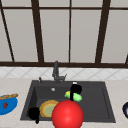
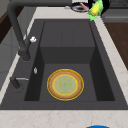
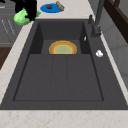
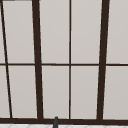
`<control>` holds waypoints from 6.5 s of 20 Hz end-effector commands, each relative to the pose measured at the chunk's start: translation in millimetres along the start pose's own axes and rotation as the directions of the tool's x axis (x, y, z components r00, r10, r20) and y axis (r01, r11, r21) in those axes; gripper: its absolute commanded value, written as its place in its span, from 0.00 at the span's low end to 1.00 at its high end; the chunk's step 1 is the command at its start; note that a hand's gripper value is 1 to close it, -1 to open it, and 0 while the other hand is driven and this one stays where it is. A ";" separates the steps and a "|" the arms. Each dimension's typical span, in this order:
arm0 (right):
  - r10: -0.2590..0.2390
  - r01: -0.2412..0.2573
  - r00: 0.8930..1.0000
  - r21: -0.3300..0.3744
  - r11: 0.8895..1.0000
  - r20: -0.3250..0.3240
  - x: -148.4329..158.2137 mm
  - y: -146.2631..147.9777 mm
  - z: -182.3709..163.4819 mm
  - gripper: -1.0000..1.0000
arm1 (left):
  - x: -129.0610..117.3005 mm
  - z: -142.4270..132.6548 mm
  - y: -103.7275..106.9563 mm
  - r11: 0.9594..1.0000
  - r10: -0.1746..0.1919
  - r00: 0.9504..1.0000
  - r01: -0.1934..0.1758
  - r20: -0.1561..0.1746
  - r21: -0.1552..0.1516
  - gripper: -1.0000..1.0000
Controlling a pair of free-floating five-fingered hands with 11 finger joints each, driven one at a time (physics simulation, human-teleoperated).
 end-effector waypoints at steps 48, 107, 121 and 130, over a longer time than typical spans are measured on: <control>0.087 -0.093 0.968 0.017 0.996 0.235 190.2 258.2 -103.5 1.00 | 0.0 0.0 0.0 1.000 0.000 1.000 0.000 0.000 0.000 0.50; 0.079 -0.096 0.895 0.016 0.995 0.438 187.2 231.3 -157.1 0.00 | 0.0 0.0 0.0 1.000 0.000 1.000 0.000 0.000 0.000 0.50; 0.067 -0.085 0.893 0.020 0.996 0.446 133.7 133.0 -105.2 0.00 | 0.0 0.0 0.0 1.000 0.000 1.000 0.000 0.000 0.000 0.50; 0.038 -0.008 0.892 -0.067 0.998 0.451 88.4 106.8 -86.0 0.00 | 0.0 0.0 0.0 1.000 0.000 1.000 0.000 0.000 0.000 0.50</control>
